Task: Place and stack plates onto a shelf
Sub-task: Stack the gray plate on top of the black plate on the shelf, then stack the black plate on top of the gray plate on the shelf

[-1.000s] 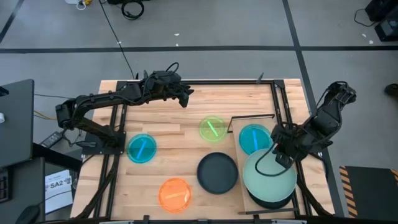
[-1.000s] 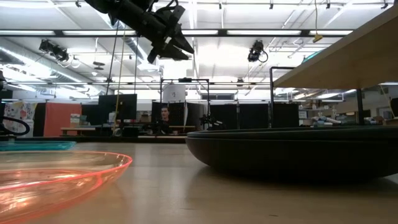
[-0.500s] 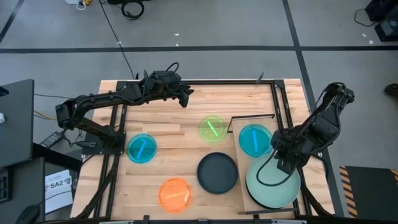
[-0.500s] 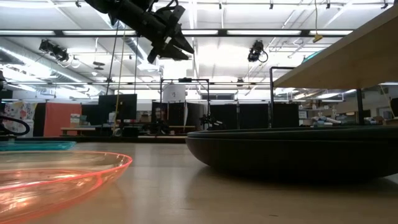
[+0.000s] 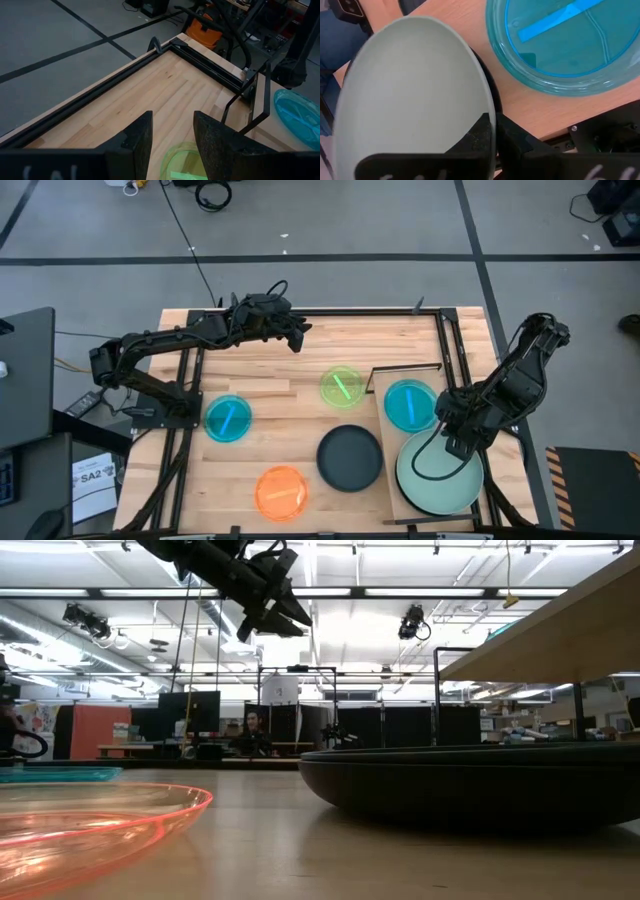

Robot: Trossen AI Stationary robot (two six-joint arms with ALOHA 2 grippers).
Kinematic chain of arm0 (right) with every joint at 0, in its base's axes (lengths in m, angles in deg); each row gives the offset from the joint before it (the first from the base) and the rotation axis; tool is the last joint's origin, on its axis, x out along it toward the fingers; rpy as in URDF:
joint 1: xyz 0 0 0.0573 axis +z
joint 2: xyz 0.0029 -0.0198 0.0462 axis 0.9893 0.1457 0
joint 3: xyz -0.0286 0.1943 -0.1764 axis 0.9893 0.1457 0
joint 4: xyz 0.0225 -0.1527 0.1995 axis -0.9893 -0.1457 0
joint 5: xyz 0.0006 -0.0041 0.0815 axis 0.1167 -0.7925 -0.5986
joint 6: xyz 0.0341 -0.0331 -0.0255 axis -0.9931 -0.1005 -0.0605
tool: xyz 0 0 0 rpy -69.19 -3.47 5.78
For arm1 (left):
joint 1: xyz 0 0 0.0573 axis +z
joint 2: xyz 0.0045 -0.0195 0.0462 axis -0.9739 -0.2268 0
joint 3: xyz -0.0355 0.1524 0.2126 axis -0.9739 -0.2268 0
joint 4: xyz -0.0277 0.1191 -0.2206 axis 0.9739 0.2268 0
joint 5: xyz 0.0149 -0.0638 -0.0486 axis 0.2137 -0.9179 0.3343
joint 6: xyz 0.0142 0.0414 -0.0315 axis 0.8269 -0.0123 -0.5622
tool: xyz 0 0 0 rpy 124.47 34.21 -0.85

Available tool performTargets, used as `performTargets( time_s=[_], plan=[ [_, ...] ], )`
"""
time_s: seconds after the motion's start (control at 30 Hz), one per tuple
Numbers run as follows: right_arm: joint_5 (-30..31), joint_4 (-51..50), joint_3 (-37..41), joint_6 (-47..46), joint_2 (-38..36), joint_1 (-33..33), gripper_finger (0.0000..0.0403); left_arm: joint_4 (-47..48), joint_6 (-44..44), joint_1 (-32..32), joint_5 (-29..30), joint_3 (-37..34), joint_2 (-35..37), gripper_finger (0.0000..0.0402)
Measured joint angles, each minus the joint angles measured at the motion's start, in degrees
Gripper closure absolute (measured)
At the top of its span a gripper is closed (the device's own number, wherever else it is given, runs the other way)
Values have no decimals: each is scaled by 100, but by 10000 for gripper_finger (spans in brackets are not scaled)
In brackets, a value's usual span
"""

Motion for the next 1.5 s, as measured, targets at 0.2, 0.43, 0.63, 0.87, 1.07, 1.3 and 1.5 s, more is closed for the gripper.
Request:
performTargets(
  time_s=[0.2,0.43,0.63,0.87,1.07,1.3,1.5],
  plan=[
    [-127,2,0,0,0,0,355,0,-1,0,0,0,0,253],
    [-133,2,0,0,0,0,333,0,-2,0,0,0,0,253],
    [-133,2,0,-3,0,0,305,0,-2,0,2,0,2,253],
    [-133,0,0,-61,0,0,251,0,-2,0,0,0,2,253],
    [-133,0,0,-61,0,0,206,0,-2,1,0,0,2,253],
    [-133,0,0,-13,0,0,182,0,-2,0,0,0,2,253],
    [-121,0,0,-2,0,0,184,112,-4,-65,2,0,2,253]
  ],
)
